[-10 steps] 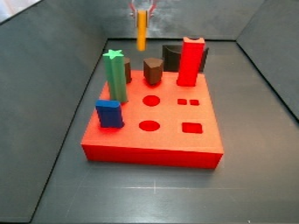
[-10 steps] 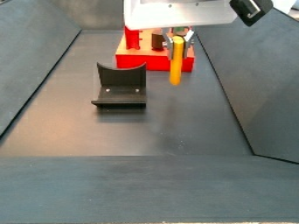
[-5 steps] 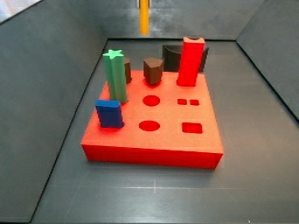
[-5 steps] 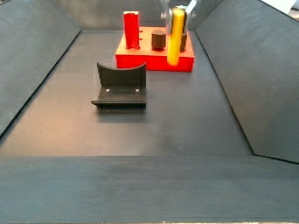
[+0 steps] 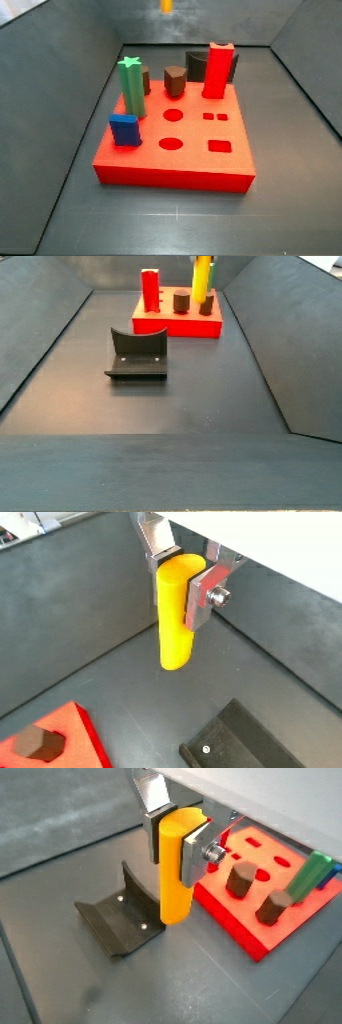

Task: Pick up the oval object. Move up. Move to above the board. Insert the oval object.
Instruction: Move to above the board.

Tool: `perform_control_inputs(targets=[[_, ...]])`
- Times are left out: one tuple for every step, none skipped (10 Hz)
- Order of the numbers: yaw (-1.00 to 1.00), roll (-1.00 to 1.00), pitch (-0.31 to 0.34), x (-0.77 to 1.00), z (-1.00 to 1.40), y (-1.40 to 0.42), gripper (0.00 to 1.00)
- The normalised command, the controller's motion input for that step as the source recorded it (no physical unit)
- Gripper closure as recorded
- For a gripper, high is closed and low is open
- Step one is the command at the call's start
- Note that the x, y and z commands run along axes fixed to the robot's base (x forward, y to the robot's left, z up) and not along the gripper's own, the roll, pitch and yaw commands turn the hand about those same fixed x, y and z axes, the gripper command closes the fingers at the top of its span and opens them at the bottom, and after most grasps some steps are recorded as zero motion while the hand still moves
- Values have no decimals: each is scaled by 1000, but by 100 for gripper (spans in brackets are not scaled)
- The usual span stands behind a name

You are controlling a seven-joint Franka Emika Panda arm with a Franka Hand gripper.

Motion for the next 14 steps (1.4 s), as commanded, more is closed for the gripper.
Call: perform_control_inputs(targets=[[13,56,94,17,685,15,100],[17,62,95,16,577,12,100],[23,71,97,12,367,7,100],[-587,347,313,55,157,-1000,100],[-572,352,297,58,126,-1000,100],[-342,279,231,64,137,-1000,100],[-199,129,187,67,143,-1000,100],[-53,63,139,76,140,-1000,100],[-34,48,124,82,140,-1000,100],[-8,18,115,99,145,-1000,100],[-6,9,117,107,145,-1000,100],[5,2,132,129,151,-1000,100],[3,-3,133,139,154,-1000,100],[7,16,132,164,143,-924,100]])
